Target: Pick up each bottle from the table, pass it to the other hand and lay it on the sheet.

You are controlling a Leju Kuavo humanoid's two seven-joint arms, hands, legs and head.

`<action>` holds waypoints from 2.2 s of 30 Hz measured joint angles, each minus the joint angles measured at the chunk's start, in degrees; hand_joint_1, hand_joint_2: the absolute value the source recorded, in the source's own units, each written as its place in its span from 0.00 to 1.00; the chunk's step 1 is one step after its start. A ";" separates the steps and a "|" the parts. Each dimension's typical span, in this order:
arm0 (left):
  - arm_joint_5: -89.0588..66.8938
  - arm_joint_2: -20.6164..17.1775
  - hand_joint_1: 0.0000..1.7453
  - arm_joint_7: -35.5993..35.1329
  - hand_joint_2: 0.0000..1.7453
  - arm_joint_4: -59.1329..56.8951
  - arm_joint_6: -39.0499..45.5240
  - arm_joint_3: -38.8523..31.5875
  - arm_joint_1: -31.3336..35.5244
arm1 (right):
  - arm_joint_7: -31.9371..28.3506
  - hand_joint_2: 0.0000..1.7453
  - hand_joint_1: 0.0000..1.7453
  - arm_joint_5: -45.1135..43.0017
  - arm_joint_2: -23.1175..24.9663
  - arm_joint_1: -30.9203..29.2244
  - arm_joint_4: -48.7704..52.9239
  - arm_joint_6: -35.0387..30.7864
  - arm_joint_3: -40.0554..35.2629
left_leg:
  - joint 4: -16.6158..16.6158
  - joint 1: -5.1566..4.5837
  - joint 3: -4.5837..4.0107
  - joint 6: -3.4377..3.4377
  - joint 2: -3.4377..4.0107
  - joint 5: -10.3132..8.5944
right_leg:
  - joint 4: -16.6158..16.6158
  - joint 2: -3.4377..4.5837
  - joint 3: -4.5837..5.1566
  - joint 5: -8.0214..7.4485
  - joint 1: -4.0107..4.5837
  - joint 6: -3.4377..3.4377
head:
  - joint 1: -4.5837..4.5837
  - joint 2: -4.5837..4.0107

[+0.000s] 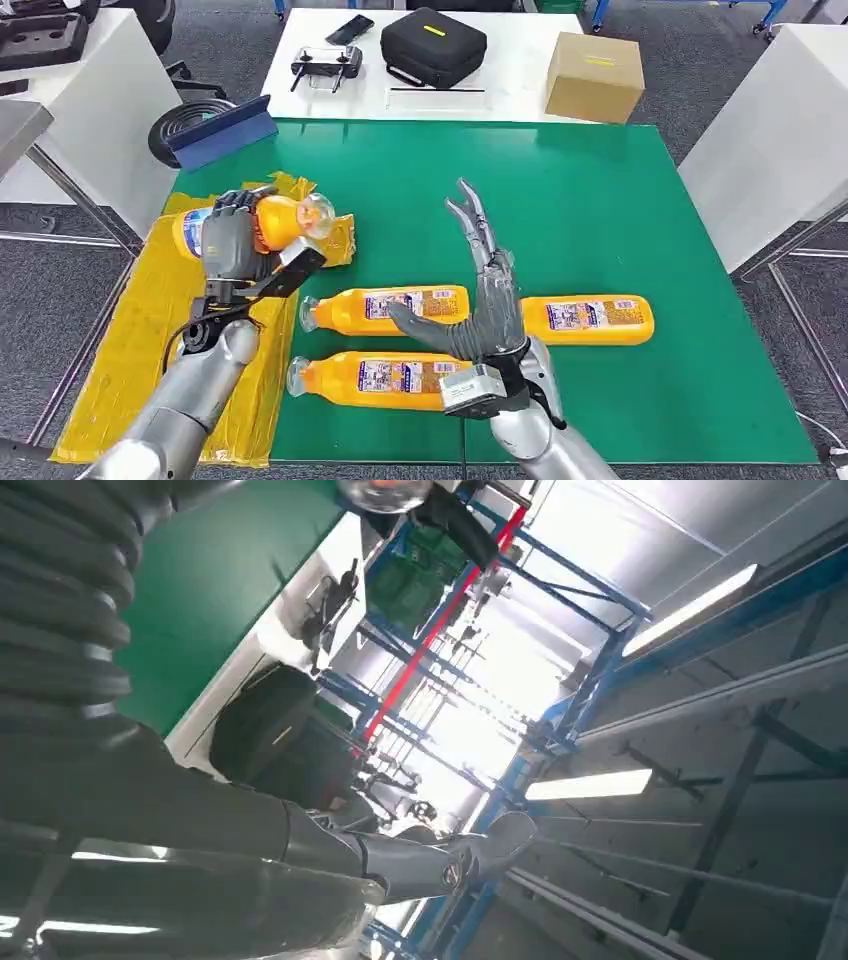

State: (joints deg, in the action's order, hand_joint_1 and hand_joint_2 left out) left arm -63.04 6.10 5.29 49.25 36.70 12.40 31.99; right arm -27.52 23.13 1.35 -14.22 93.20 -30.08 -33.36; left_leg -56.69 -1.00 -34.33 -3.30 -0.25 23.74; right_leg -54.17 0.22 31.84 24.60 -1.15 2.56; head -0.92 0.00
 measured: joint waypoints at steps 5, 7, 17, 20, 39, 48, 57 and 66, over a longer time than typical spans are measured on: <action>-3.96 0.85 1.00 -0.59 1.00 -11.03 0.52 2.03 4.05 | 0.24 1.00 0.00 0.20 -1.66 -0.04 0.98 -1.07 -1.00 | -0.01 0.00 -0.01 0.00 0.01 0.00 | 0.00 0.00 0.01 -0.01 0.00 0.01 | 0.00 0.00; -6.39 1.09 1.00 -2.18 1.00 -14.51 0.48 3.12 5.18 | 0.41 1.00 0.00 0.17 -2.18 -0.06 1.22 -1.24 -1.40 | -0.01 0.00 -0.02 0.00 0.02 0.00 | -0.01 0.01 0.01 -0.01 0.00 0.01 | 0.02 0.00; -10.57 0.13 1.00 -10.97 1.00 -24.78 -0.83 4.81 9.74 | 0.41 1.00 0.00 0.15 -4.22 0.17 1.31 -2.91 -2.91 | 0.00 0.02 -0.02 0.01 0.03 0.00 | -0.03 0.02 0.01 -0.01 0.02 0.01 | 0.00 0.00; -8.85 -0.55 1.00 -10.91 1.00 -26.13 -1.84 4.26 10.54 | 0.41 1.00 0.00 0.09 -4.50 0.33 1.31 -2.97 -3.10 | 0.00 0.02 -0.02 0.01 0.03 0.00 | -0.04 0.02 0.01 -0.01 0.02 0.01 | 0.02 0.00; -8.24 -4.81 0.00 -14.82 1.00 -29.69 -3.23 -0.50 12.17 | 0.22 1.00 0.00 -1.38 -5.29 0.66 0.74 -2.75 -3.45 | 0.00 0.02 -0.02 0.01 0.01 0.00 | -0.04 0.00 0.01 0.00 0.01 0.01 | 0.00 0.00; -6.05 -5.01 0.00 -12.04 1.00 -30.22 -7.00 -1.97 12.30 | 0.11 1.00 0.00 -1.18 -5.29 0.67 0.35 -2.88 -3.47 | 0.00 0.01 -0.02 0.01 0.01 0.00 | -0.03 0.00 0.01 0.00 0.01 0.01 | 0.00 0.00; -3.17 -4.31 0.00 -9.07 1.00 -30.35 -9.59 -4.13 12.82 | 1.81 1.00 0.00 0.76 -5.27 0.65 0.33 -2.95 -3.41 | 0.00 0.01 0.00 0.01 0.01 -0.01 | -0.03 0.00 -0.01 0.00 0.01 0.01 | 0.02 0.00; 3.18 -2.84 0.00 -1.00 1.00 -29.91 -12.22 -7.57 12.80 | 3.91 1.00 0.00 4.55 -5.24 0.69 0.48 -4.02 -2.31 | 0.00 0.01 0.01 0.01 -0.01 -0.01 | -0.03 -0.02 -0.01 0.00 0.01 0.01 | 0.02 0.00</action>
State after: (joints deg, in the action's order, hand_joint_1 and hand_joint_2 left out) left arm -59.86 3.26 4.29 19.34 24.48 4.83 44.80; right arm -23.60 27.67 -3.89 -13.53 93.68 -34.10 -35.67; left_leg -56.70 -0.99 -34.32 -3.29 -0.26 23.74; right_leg -54.20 0.20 31.82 24.59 -1.14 2.57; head -0.90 0.00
